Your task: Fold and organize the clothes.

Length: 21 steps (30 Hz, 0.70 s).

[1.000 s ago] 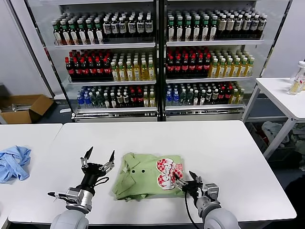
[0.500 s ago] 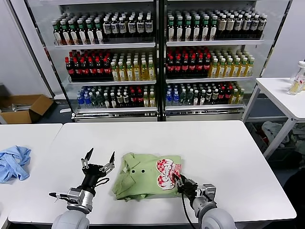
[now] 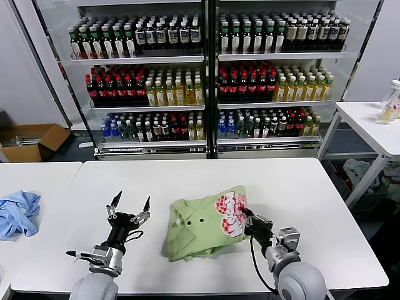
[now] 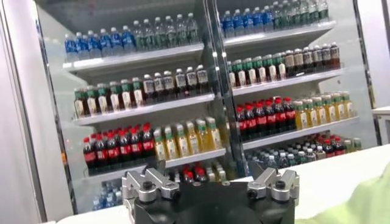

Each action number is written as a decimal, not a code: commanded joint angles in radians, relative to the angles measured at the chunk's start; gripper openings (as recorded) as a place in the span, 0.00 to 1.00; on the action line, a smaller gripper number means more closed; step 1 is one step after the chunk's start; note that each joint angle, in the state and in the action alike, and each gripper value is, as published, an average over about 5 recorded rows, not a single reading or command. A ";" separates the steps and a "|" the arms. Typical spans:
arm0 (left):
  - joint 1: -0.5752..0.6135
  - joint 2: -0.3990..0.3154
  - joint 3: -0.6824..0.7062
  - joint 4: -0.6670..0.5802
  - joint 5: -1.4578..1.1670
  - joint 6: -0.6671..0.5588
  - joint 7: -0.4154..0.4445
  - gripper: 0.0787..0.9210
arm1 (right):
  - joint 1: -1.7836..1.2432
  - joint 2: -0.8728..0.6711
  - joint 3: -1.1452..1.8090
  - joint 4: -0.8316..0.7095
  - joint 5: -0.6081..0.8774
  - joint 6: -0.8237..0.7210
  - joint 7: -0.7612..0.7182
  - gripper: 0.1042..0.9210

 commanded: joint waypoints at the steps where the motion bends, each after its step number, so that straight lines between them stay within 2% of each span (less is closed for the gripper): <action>1: -0.007 -0.009 0.012 0.053 0.196 -0.143 -0.016 0.88 | -0.047 -0.022 0.028 -0.031 -0.131 0.021 -0.003 0.01; 5: -0.015 -0.017 0.012 0.071 0.302 -0.218 -0.015 0.88 | -0.057 -0.010 0.015 -0.039 -0.153 0.025 -0.005 0.01; 8: -0.028 -0.021 0.009 0.084 0.382 -0.274 -0.013 0.88 | -0.059 -0.010 0.021 -0.020 -0.167 0.031 -0.009 0.07; 17: -0.083 -0.023 -0.001 0.101 0.435 -0.348 0.020 0.88 | -0.089 -0.017 0.059 0.036 -0.269 0.063 -0.031 0.38; 21: -0.093 -0.022 -0.012 0.096 0.337 -0.354 0.064 0.88 | -0.073 -0.023 0.111 0.033 -0.291 0.081 -0.031 0.52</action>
